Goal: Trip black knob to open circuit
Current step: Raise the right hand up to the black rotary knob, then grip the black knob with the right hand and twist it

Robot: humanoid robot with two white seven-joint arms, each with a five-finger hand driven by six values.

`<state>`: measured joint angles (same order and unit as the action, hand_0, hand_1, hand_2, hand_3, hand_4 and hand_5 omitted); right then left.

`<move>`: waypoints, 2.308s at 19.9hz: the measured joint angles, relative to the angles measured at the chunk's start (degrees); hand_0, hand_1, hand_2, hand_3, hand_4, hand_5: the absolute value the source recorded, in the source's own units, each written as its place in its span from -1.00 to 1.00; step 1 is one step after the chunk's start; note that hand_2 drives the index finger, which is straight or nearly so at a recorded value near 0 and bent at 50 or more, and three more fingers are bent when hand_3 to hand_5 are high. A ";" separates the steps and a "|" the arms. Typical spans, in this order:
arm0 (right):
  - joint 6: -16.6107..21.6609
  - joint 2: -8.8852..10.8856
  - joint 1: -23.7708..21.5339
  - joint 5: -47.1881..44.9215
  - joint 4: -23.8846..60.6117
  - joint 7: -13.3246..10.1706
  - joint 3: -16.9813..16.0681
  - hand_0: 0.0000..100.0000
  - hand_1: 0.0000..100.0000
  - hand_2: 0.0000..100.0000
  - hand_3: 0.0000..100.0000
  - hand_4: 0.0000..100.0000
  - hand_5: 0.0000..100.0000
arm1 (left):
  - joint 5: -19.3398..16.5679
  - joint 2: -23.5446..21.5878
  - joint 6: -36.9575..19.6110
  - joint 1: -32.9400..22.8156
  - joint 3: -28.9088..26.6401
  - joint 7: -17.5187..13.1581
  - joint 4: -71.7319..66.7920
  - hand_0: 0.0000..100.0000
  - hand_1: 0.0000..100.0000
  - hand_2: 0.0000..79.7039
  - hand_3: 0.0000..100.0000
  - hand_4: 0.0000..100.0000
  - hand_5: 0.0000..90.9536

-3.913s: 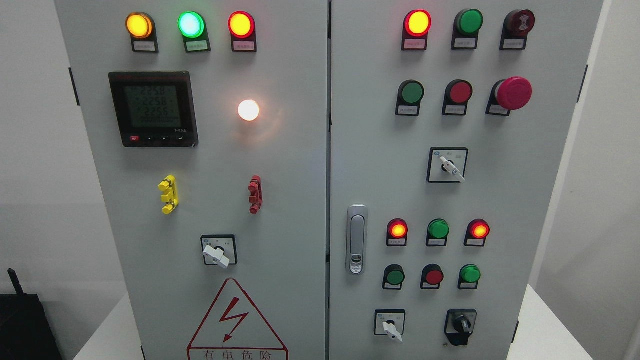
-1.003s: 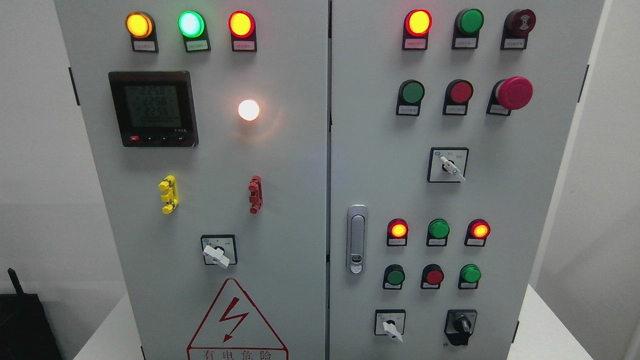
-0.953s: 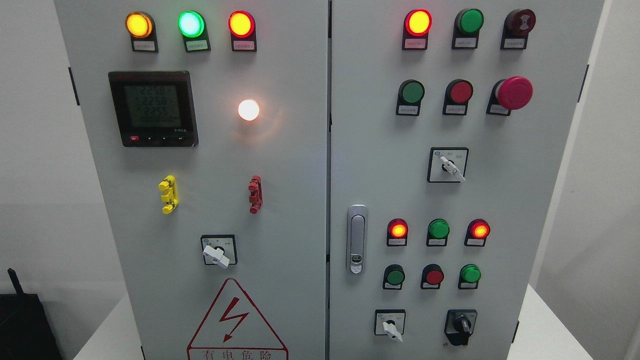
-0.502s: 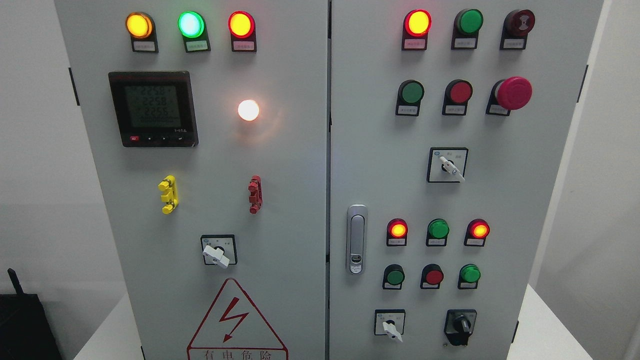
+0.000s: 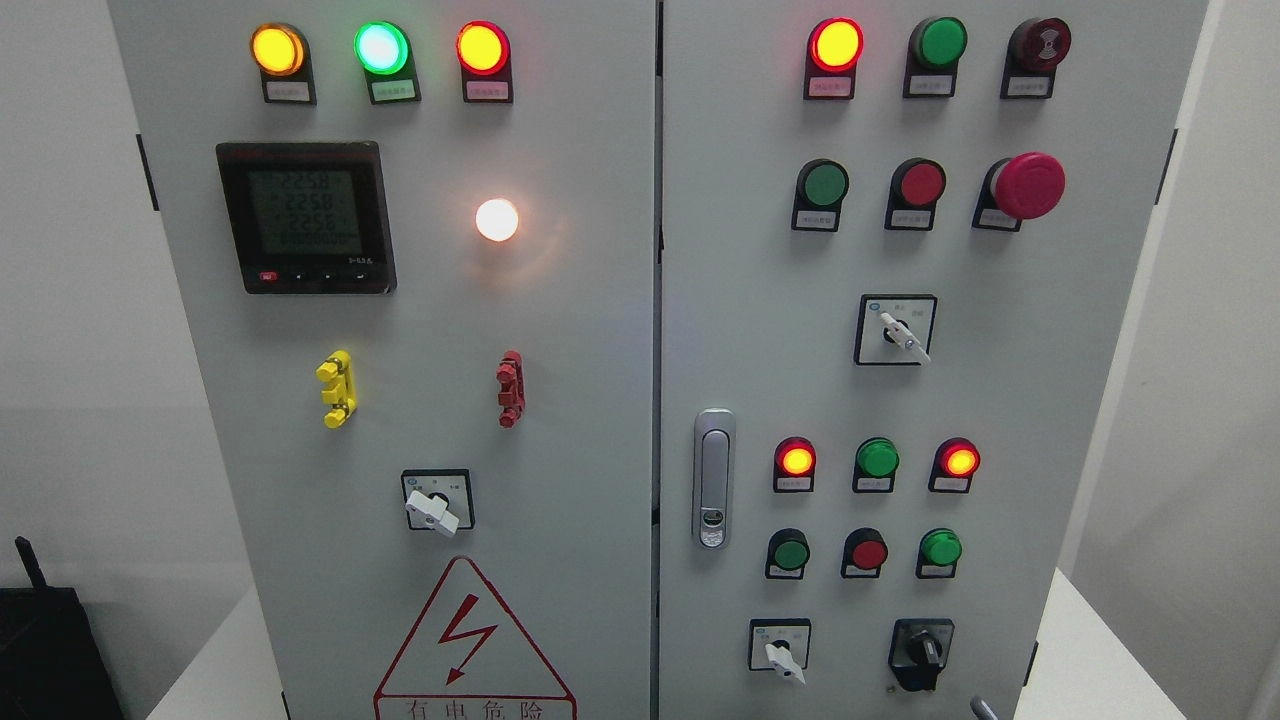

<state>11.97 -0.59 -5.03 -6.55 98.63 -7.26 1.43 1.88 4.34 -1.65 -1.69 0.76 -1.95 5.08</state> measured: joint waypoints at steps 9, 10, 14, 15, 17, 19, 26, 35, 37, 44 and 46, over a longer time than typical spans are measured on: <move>-0.23 -0.01 0.70 -0.01 0.00 0.00 0.59 1.00 1.00 -1.00 1.00 1.00 0.80 | 0.00 0.00 0.00 0.00 0.00 0.00 0.00 -0.76 -0.22 -1.00 -1.00 -1.00 -1.00; -0.23 -0.01 0.70 0.01 0.00 0.00 0.66 1.00 1.00 -1.00 1.00 1.00 0.80 | 0.00 0.00 0.00 0.00 0.00 0.00 0.00 -0.76 -0.22 -1.00 -1.00 -1.00 -1.00; -0.23 -0.01 0.70 0.08 0.00 0.00 1.48 1.00 1.00 -1.00 1.00 1.00 0.80 | 0.00 0.00 0.00 0.00 0.00 0.00 0.00 -0.76 -0.22 -1.00 -1.00 -1.00 -1.00; -0.23 -0.01 0.71 0.08 0.00 0.00 1.54 1.00 1.00 -1.00 1.00 1.00 0.80 | 0.00 0.00 0.00 0.00 0.00 0.00 0.00 -0.76 -0.22 -1.00 -1.00 -1.00 -1.00; -0.23 0.00 0.82 0.09 -0.02 0.00 1.54 1.00 1.00 -1.00 1.00 1.00 0.80 | 0.00 0.00 0.00 0.00 0.00 0.00 0.00 -0.76 -0.22 -1.00 -1.00 -1.00 -1.00; -0.23 0.00 0.86 0.09 -0.03 0.00 1.57 1.00 1.00 -1.00 1.00 1.00 0.80 | 0.00 0.00 0.00 0.00 0.00 0.00 0.00 -0.76 -0.22 -1.00 -1.00 -1.00 -1.00; -0.24 0.01 0.96 0.09 -0.07 0.01 2.34 1.00 1.00 -1.00 1.00 1.00 0.80 | 0.00 0.00 0.00 0.00 0.00 0.00 0.00 -0.76 -0.22 -1.00 -1.00 -1.00 -1.00; -0.24 0.01 1.74 0.09 -0.37 0.00 2.93 1.00 1.00 -1.00 1.00 1.00 0.80 | 0.00 0.00 0.00 0.00 0.00 0.00 0.00 -0.76 -0.22 -1.00 -1.00 -1.00 -1.00; -0.24 0.01 1.91 0.09 -0.37 0.01 2.99 1.00 1.00 -1.00 1.00 1.00 0.80 | 0.00 0.00 0.00 0.00 0.00 0.00 0.00 -0.76 -0.22 -1.00 -1.00 -1.00 -1.00; -0.24 0.02 1.94 0.09 -0.37 0.16 3.64 1.00 1.00 -1.00 1.00 1.00 0.79 | 0.00 0.00 0.00 0.00 0.00 0.00 0.00 -0.76 -0.22 -1.00 -1.00 -1.00 -1.00; -0.24 0.03 1.94 0.09 -0.37 0.16 3.74 1.00 1.00 -1.00 1.00 1.00 0.79 | 0.00 0.00 0.00 0.00 0.00 0.00 0.00 -0.76 -0.22 -1.00 -1.00 -1.00 -1.00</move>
<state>11.73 -0.56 -3.09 -6.46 98.26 -7.10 5.17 1.88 4.35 -1.65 -1.69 0.76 -1.95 5.08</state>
